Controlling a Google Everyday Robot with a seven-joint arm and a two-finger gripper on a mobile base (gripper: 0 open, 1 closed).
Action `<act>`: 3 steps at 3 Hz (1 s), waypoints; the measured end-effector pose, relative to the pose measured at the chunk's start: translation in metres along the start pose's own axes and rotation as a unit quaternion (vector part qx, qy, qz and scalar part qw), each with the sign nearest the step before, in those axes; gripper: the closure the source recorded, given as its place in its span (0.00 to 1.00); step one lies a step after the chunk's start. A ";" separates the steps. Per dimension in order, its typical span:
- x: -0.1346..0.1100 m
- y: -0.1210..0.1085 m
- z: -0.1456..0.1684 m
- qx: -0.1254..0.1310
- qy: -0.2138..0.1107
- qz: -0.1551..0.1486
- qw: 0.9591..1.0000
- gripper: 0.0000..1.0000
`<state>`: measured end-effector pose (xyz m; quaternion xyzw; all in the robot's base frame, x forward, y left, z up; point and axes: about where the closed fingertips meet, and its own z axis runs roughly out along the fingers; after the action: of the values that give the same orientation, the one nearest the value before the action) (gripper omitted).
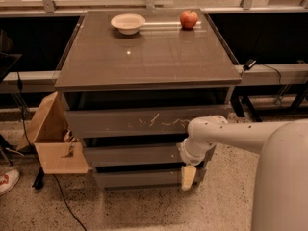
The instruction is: Open middle drawer
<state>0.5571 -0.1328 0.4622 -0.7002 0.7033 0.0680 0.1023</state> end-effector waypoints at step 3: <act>0.007 -0.048 0.015 0.052 0.047 0.000 0.998 0.00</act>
Offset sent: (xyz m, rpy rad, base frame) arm 0.0535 -0.0092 0.0103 -0.1174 -0.1760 -0.0316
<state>0.6061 -0.1364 0.4484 -0.6967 0.7096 -0.0014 0.1055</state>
